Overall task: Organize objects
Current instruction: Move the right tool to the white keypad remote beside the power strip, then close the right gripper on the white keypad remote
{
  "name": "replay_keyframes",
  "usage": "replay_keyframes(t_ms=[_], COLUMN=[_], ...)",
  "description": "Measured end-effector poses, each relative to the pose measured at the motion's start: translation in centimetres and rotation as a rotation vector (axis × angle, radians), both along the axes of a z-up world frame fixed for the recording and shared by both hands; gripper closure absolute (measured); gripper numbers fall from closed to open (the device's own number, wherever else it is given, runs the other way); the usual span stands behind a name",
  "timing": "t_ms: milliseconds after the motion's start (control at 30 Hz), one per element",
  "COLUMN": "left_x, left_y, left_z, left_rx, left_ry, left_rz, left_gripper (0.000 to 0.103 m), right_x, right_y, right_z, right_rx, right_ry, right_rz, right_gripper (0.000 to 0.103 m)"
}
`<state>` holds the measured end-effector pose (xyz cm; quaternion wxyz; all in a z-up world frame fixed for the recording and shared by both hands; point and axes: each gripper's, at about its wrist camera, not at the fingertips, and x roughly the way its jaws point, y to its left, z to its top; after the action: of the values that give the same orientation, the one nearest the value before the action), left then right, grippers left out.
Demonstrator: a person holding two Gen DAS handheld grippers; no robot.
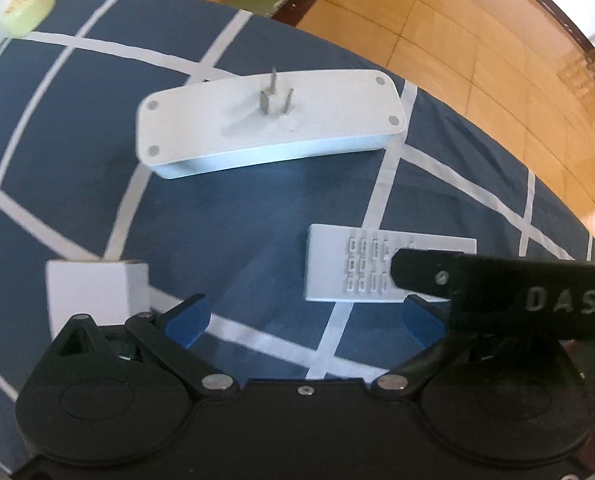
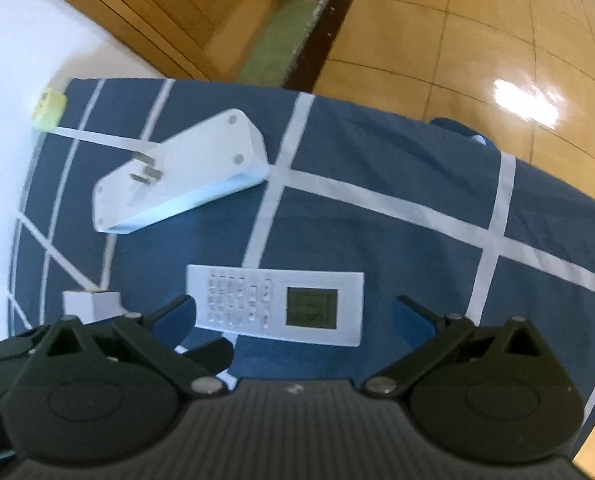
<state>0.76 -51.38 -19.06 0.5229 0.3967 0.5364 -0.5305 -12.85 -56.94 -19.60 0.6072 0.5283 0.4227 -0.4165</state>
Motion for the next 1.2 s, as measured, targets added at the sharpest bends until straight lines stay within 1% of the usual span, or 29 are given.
replay_keyframes(t_ms=[200,267,300,400,500,567,700,767,833,867,900,1033,1200], left_x=[0.0,0.0,0.0,0.0,0.1,0.1,0.0,-0.1,-0.3,-0.4,-0.6,-0.8,-1.2], left_y=[-0.7,-0.9,-1.0,-1.2,-1.2,-1.3,-1.4,-1.5,-1.5,-1.4,-1.5,-1.4,-1.1], left_z=[-1.2,-1.3,-1.4,-1.4,-1.2,-1.0,-0.8,-0.6,-0.5,-0.5,-0.5,-0.4,-0.4], left_rx=[0.008,0.007,0.008,0.005,0.002,0.001,0.001,0.0,-0.001,-0.001,-0.001,0.0,-0.003], left_ry=[0.038,0.047,0.05,0.05,0.048,0.05,0.063,0.076,0.088,0.091,0.101,0.09,0.075], left_rz=[-0.009,-0.009,-0.01,-0.019,-0.026,-0.029,-0.029,-0.031,-0.034,-0.035,-0.035,-0.024,-0.01], left_gripper=[0.0,0.001,0.001,0.002,0.005,0.01,0.017,0.026,0.031,0.035,0.037,0.037,0.038], right_x=[0.5,0.7,0.8,1.0,1.2,1.2,0.9,0.8,0.8,0.8,0.9,0.9,1.0], right_y=[-0.4,-0.5,-0.5,-0.7,-0.8,-0.8,-1.0,-1.0,-0.9,-0.9,-0.9,-0.9,-0.8], right_z=[-0.7,-0.8,-0.9,-1.0,-1.1,-1.1,-1.3,-1.3,-1.2,-1.2,-1.2,-1.1,-0.9], right_rx=[0.006,0.009,0.014,0.018,0.022,0.024,0.036,0.034,0.03,0.026,0.024,0.02,0.018], right_ry=[0.02,0.023,0.021,0.021,0.024,0.026,0.025,0.023,0.022,0.023,0.024,0.023,0.015], right_rz=[-0.006,-0.001,0.002,0.002,0.004,0.005,-0.008,-0.006,-0.001,0.002,0.005,0.016,0.036], right_gripper=[0.003,0.006,0.009,0.016,0.018,0.021,0.026,0.026,0.027,0.028,0.028,0.03,0.03])
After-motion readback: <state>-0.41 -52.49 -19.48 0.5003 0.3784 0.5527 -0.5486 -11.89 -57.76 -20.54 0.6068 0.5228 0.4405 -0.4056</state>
